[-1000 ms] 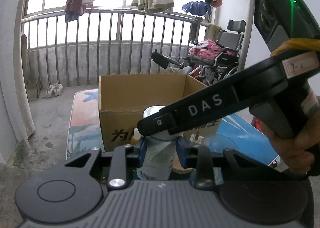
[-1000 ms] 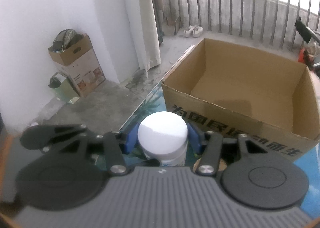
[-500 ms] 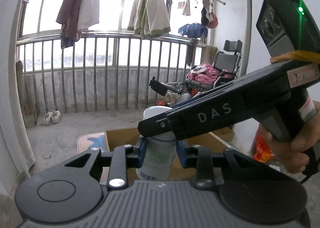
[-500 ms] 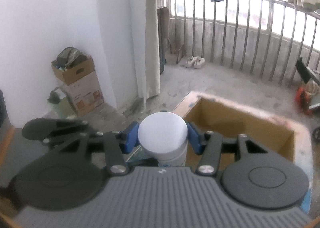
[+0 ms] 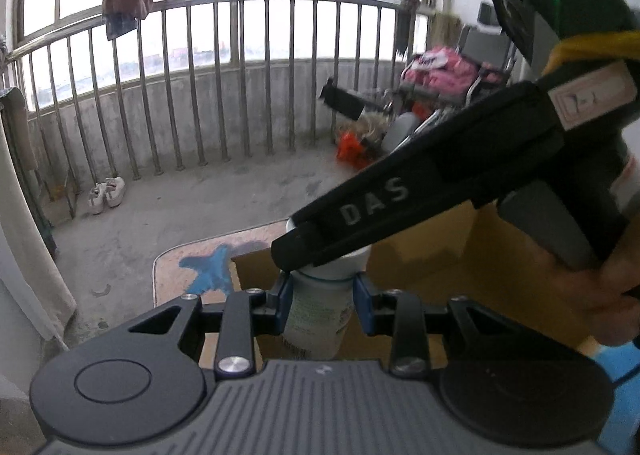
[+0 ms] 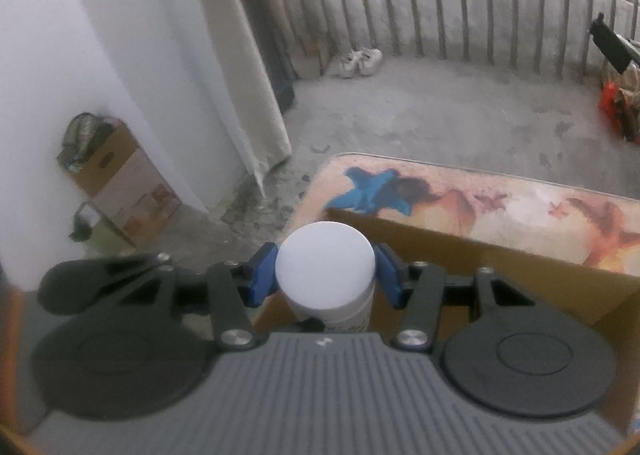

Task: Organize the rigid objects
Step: 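Carry the white bottle into the cardboard box and open the right tool, then withdraw the right tool from the box, then grasp the clear glass cup with the right tool, then carry the glass cup into the box, lower it and open the right tool, then withdraw the right tool and move it toward the dark green jar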

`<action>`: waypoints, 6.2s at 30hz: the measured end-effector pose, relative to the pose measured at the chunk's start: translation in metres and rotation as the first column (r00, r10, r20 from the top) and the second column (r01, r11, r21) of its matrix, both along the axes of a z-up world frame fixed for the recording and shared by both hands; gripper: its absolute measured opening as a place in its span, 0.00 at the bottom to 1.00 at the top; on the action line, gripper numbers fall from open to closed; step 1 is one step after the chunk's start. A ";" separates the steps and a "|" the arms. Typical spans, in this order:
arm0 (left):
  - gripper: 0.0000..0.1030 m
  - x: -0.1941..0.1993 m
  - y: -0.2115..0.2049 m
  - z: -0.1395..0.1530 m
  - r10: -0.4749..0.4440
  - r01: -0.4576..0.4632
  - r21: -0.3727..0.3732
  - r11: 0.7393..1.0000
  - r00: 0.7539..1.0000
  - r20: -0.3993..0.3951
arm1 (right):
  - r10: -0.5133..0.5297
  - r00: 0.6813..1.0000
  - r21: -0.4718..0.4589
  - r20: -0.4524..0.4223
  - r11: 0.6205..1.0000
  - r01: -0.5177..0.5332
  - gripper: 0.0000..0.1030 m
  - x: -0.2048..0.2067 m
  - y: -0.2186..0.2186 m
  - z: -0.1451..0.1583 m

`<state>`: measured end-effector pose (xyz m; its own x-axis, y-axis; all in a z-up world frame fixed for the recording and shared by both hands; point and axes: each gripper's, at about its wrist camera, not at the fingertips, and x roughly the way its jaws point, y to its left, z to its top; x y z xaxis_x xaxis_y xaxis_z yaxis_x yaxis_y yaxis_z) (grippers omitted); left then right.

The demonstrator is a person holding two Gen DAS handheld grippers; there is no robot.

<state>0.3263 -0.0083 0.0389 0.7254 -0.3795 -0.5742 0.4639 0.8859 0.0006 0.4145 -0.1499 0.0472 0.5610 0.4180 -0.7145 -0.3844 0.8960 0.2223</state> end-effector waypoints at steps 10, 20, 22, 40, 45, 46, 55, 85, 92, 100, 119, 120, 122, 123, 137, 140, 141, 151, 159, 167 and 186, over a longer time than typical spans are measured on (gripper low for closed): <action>0.36 0.026 -0.014 -0.022 -0.011 0.015 0.086 0.996 0.999 -0.050 | -0.017 0.999 -0.027 -0.031 1.000 0.016 0.51 0.041 0.010 -0.060; 0.54 0.023 -0.014 -0.032 -0.033 0.042 0.101 0.994 0.996 -0.088 | 0.000 0.998 -0.033 -0.064 0.999 -0.002 0.52 0.050 0.015 -0.081; 0.64 0.021 -0.016 -0.031 -0.038 0.047 0.104 0.993 0.996 -0.085 | 0.004 0.998 -0.031 -0.068 1.000 -0.006 0.55 0.050 0.015 -0.079; 0.87 -0.036 -0.002 0.024 0.014 -0.017 0.070 0.997 0.999 0.053 | -0.067 0.997 0.060 0.039 0.996 0.065 0.79 -0.009 -0.021 0.007; 0.90 -0.080 0.021 0.061 0.043 -0.042 -0.012 0.999 0.993 0.110 | -0.091 0.992 0.184 0.090 0.980 0.073 0.79 -0.064 -0.044 0.055; 0.91 -0.091 0.024 0.068 0.047 -0.044 -0.030 0.999 0.992 0.121 | -0.092 0.991 0.217 0.100 0.974 0.068 0.79 -0.077 -0.049 0.064; 0.98 -0.214 0.021 0.071 -0.019 0.037 -0.102 0.994 0.984 0.176 | -0.095 0.959 0.360 0.269 0.933 -0.008 0.86 -0.254 -0.111 0.112; 0.73 -0.254 -0.135 -0.106 -0.216 0.209 0.173 0.963 0.976 0.021 | -0.325 0.943 0.171 -0.069 0.928 0.332 0.23 -0.305 -0.156 -0.117; 0.71 -0.251 -0.139 -0.108 -0.213 0.208 0.160 0.965 0.977 0.018 | -0.318 0.945 0.175 -0.082 0.929 0.327 0.18 -0.299 -0.163 -0.122; 0.71 -0.253 -0.138 -0.108 -0.203 0.198 0.147 0.969 0.979 0.023 | -0.313 0.947 0.154 -0.072 0.935 0.321 0.17 -0.298 -0.158 -0.121; 0.71 -0.277 -0.120 -0.027 -0.174 0.161 0.079 0.984 0.963 0.206 | -0.277 0.954 0.112 0.115 0.958 0.264 0.17 -0.333 -0.139 -0.035; 0.71 -0.272 -0.118 -0.018 -0.169 0.154 0.082 0.985 0.960 0.223 | -0.268 0.954 0.112 0.133 0.961 0.254 0.17 -0.330 -0.137 -0.026; 0.71 -0.259 -0.117 -0.001 -0.162 0.140 0.103 0.985 0.955 0.248 | -0.245 0.955 0.113 0.169 0.967 0.229 0.17 -0.321 -0.134 -0.008; 0.71 -0.250 -0.117 0.007 -0.158 0.132 0.116 0.984 0.954 0.256 | -0.230 0.955 0.112 0.187 0.971 0.212 0.17 -0.313 -0.132 0.001; 0.71 -0.041 -0.108 0.035 -0.072 0.072 0.137 0.988 0.997 -0.007 | -0.132 0.991 0.099 -0.001 0.986 0.132 0.17 -0.086 -0.116 0.042; 0.71 -0.010 -0.110 0.017 -0.054 0.063 0.158 0.985 0.997 -0.061 | -0.143 0.986 0.122 -0.080 0.981 0.152 0.17 -0.041 -0.120 0.021; 0.71 -0.001 -0.112 0.011 -0.049 0.062 0.168 0.984 0.996 -0.081 | -0.145 0.984 0.126 -0.103 0.979 0.157 0.17 -0.029 -0.120 0.013; 0.71 0.044 -0.119 -0.036 -0.007 0.053 0.297 0.954 0.988 -0.153 | -0.140 0.956 0.144 -0.256 0.973 0.181 0.16 0.044 -0.116 -0.055; 0.71 0.056 -0.131 -0.051 0.021 0.050 0.375 0.926 0.983 -0.182 | -0.130 0.944 0.168 -0.303 0.968 0.186 0.15 0.065 -0.113 -0.088; 0.77 0.060 -0.135 -0.062 0.039 0.052 0.429 0.902 0.979 -0.200 | -0.135 0.929 0.195 -0.346 0.958 0.212 0.13 0.071 -0.116 -0.110; 0.92 0.036 -0.127 -0.002 0.029 0.003 0.321 0.947 0.995 -0.092 | -0.134 0.926 0.242 -0.352 0.943 0.228 0.53 0.056 -0.125 -0.088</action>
<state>0.3624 -0.1355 0.0371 0.6655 -0.1554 -0.7301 0.4641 0.8522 0.2416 0.4707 -0.2751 -0.0406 0.4014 0.5364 -0.7424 -0.0851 0.8289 0.5529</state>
